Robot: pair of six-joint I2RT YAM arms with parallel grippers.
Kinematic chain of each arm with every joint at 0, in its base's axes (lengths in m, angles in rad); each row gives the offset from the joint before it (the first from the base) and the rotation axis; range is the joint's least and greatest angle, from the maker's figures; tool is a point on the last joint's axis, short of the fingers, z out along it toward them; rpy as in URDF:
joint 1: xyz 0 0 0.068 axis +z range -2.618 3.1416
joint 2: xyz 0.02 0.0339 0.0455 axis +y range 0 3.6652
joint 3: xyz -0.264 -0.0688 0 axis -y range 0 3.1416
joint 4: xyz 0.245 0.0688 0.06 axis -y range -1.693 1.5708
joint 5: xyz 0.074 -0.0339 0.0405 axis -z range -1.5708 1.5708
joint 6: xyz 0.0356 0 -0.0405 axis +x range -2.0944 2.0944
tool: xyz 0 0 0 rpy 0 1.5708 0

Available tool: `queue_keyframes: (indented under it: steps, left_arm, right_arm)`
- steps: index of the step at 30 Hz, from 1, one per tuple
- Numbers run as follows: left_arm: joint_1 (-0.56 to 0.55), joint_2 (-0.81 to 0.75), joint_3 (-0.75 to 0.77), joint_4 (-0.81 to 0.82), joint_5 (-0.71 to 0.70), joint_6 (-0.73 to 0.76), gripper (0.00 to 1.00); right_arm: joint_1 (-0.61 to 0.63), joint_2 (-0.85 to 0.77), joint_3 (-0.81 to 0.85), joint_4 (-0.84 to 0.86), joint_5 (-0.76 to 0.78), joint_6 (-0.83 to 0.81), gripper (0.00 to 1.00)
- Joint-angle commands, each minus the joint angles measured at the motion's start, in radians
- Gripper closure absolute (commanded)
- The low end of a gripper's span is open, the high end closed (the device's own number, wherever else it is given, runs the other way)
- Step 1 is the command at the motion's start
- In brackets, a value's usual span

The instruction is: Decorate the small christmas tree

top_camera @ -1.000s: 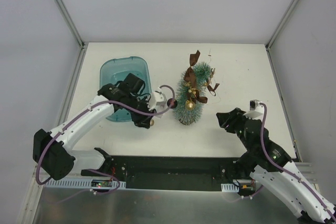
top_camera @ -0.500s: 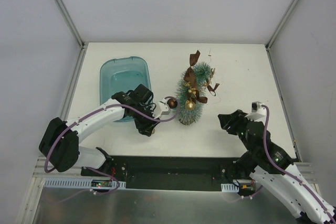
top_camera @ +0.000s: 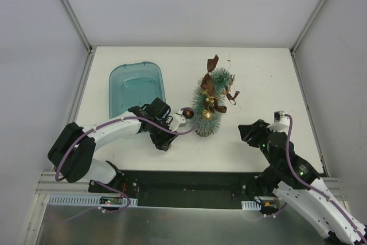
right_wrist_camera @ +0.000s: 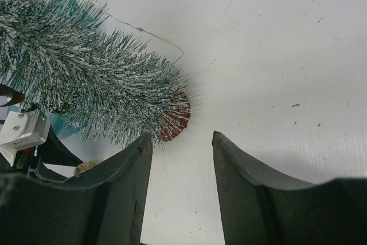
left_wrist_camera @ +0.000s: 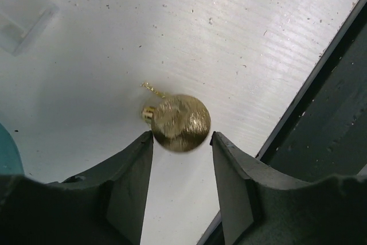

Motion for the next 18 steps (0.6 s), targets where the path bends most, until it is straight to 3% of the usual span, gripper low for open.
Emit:
queue_keyframes:
  steps: [1, 6, 15, 18]
  left_arm:
    - [-0.015, 0.002, -0.006, 0.035, 0.005, -0.034, 0.54]
    - [-0.015, -0.024, -0.009, 0.027, 0.030, -0.049, 0.42]
    - [0.033, -0.085, 0.135, -0.125, 0.030, -0.017, 0.37]
    - [0.111, -0.123, 0.194, -0.174, 0.065, -0.006, 0.20]
  right_arm:
    - [0.004, 0.006, 0.036, -0.001, 0.020, -0.011, 0.51]
    - [0.004, 0.014, 0.045, -0.019, 0.020, -0.016, 0.50]
    - [0.028, 0.032, 0.051, 0.005, -0.100, -0.051, 0.44]
    - [0.097, 0.037, 0.037, 0.050, -0.149, -0.071, 0.42]
